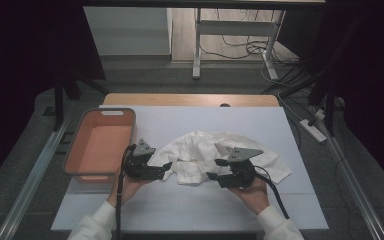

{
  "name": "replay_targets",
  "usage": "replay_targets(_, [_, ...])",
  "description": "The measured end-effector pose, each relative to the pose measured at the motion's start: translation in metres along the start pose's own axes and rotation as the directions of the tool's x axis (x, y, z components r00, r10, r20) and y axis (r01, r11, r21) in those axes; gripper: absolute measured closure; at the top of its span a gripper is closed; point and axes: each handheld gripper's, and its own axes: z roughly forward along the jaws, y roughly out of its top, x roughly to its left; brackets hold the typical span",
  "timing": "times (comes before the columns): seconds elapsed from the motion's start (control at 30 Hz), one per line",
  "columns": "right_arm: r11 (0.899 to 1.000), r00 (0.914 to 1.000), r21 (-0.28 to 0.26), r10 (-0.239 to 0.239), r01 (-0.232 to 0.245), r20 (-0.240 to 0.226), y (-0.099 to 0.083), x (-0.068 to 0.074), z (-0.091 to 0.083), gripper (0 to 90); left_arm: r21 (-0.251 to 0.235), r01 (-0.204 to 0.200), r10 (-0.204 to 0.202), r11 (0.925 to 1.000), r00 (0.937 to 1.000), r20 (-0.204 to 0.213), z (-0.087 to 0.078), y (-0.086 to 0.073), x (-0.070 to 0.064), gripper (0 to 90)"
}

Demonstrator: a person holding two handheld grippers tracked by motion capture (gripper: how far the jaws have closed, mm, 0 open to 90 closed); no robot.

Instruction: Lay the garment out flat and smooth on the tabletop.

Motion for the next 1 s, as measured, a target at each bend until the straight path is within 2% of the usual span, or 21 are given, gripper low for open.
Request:
replay_targets(0.03, [1.000, 0.9998, 0.005, -0.011, 0.011, -0.017, 0.001, 0.005, 0.004, 41.2, 0.000, 0.000, 0.000, 1.0000, 1.0000, 0.000, 0.000, 0.000, 0.000, 20.6])
replay_targets(0.17, [0.998, 0.9985, 0.044, -0.043, 0.044, -0.035, 0.002, 0.017, 0.019, 41.2, -0.001, 0.001, -0.001, 1.0000, 1.0000, -0.002, 0.000, 0.000, 0.000, 20.7])
replay_targets(0.33, [0.993, 0.9973, 0.103, -0.050, 0.055, -0.055, -0.004, 0.023, 0.037, 40.8, -0.001, 0.000, 0.000, 1.0000, 1.0000, -0.003, 0.000, 0.000, 0.000, 20.7])
replay_targets(0.47, [0.988, 0.9965, 0.135, -0.077, 0.081, -0.032, -0.007, 0.025, 0.045, 40.7, 0.000, 0.000, 0.000, 1.0000, 1.0000, -0.002, 0.000, 0.000, 0.000, 20.7])
replay_targets(0.73, [0.984, 0.9982, 0.170, -0.056, 0.052, 0.021, -0.012, 0.017, 0.058, 41.1, 0.000, 0.001, -0.001, 1.0000, 1.0000, 0.000, 0.000, 0.000, 0.000, 20.6])
replay_targets(0.83, [0.983, 0.9973, 0.176, -0.059, 0.051, 0.043, -0.013, 0.014, 0.061, 42.2, -0.013, 0.022, -0.022, 0.9997, 0.9993, 0.030, -0.001, 0.001, 0.001, 20.7])
replay_targets(1.0, [0.981, 0.9962, 0.191, -0.053, 0.039, 0.069, -0.015, 0.009, 0.065, 45.9, -0.011, 0.021, -0.021, 0.9997, 0.9996, 0.019, -0.002, 0.001, 0.001, 20.7])
